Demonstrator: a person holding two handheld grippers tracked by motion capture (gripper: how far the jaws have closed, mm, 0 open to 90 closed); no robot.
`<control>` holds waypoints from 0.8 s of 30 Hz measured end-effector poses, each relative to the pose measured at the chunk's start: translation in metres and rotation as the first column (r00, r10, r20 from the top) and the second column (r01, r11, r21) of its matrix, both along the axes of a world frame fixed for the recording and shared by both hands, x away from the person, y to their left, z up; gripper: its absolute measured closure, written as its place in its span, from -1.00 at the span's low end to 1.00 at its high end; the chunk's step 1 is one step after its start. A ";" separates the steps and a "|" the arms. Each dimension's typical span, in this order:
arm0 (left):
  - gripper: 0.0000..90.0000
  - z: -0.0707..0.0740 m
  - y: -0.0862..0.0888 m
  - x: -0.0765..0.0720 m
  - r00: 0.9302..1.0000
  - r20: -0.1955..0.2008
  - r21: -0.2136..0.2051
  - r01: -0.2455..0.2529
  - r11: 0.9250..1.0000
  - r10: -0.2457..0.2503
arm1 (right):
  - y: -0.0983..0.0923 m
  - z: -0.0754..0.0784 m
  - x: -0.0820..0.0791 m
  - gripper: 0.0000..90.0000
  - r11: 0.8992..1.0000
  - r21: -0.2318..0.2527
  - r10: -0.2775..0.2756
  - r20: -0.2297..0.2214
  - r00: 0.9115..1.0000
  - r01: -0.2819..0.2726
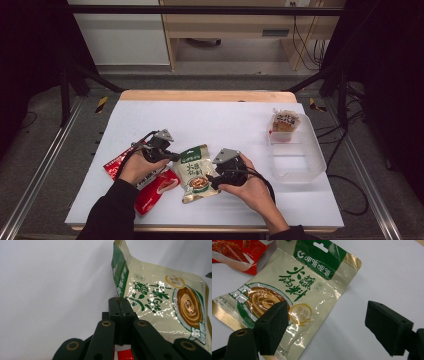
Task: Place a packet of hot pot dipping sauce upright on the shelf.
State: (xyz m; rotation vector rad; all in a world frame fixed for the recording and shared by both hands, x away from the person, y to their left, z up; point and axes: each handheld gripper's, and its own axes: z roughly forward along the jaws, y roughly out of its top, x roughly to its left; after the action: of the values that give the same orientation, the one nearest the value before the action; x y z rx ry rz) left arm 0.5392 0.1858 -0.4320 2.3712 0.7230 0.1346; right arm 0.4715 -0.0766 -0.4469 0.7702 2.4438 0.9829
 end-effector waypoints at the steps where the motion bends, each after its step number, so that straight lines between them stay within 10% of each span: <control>1: 1.00 0.003 -0.001 -0.001 1.000 0.005 0.002 0.002 1.000 -0.002 | -0.001 0.001 0.000 -0.57 1.000 -0.001 -0.002 0.001 1.000 0.002; 24: 1.00 0.080 -0.029 -0.026 0.980 0.142 0.031 0.139 0.990 -0.142 | -0.016 0.069 0.011 -0.67 0.996 -0.071 0.057 0.052 0.997 -0.053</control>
State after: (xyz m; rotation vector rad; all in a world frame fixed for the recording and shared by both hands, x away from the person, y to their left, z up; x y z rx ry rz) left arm 0.5134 0.1569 -0.3522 2.3948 0.4867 0.2514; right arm 0.4830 -0.0927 -0.3778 0.6481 2.4509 0.9216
